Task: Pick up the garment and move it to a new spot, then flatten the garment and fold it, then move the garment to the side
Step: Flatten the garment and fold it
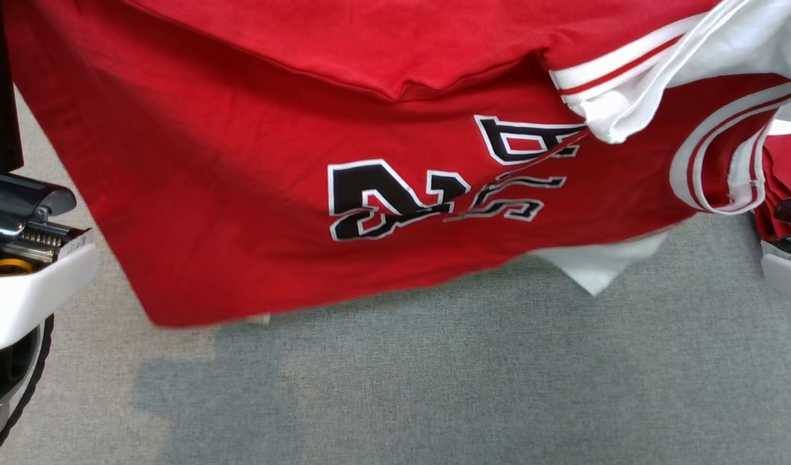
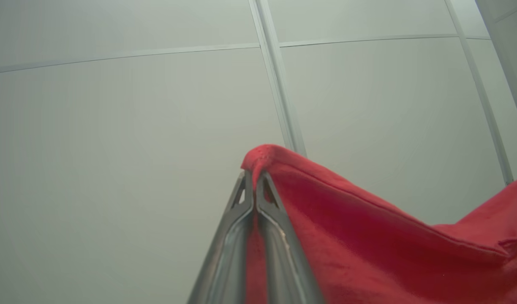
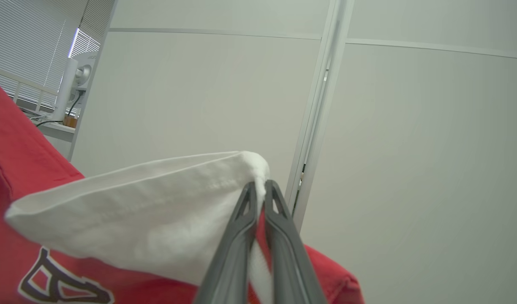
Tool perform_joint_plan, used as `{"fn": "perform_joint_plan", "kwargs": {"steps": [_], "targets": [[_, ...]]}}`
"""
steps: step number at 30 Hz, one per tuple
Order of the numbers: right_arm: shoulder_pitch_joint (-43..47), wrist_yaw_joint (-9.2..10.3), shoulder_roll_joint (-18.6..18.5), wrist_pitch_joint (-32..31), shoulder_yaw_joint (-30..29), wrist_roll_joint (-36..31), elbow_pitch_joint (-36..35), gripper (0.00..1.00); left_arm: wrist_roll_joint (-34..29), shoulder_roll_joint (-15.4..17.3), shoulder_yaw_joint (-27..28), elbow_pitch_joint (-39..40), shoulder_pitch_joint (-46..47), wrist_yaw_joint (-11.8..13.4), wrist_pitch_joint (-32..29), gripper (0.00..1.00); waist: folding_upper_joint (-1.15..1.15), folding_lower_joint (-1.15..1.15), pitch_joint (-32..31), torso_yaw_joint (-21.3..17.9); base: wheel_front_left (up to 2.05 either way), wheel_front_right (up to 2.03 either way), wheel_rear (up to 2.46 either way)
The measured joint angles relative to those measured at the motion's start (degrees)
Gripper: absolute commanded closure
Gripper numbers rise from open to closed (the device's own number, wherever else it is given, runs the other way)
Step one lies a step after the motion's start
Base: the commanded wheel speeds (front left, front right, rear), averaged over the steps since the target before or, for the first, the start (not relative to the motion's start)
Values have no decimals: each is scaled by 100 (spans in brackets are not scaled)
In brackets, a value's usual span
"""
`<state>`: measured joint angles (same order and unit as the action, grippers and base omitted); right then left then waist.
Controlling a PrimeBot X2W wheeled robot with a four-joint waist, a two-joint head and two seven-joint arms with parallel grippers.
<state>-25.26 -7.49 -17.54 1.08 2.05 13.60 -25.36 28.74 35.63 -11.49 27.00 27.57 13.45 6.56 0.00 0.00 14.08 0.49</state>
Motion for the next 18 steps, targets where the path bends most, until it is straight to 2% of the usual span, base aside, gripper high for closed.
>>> {"fn": "perform_joint_plan", "kwargs": {"steps": [14, 18], "targets": [[153, 0, 90, -192, 38, 199, 12, 100, 74, 18, -25, 40, -65, 13, -9, 100, 0, 0, 7, 12, 0, 0, 0], [466, 0, 245, -198, 100, 345, 330, 100, 254, -172, -263, -219, -372, -29, -22, 100, 0, 0, 138, -8, 0, 0, 0]]}}
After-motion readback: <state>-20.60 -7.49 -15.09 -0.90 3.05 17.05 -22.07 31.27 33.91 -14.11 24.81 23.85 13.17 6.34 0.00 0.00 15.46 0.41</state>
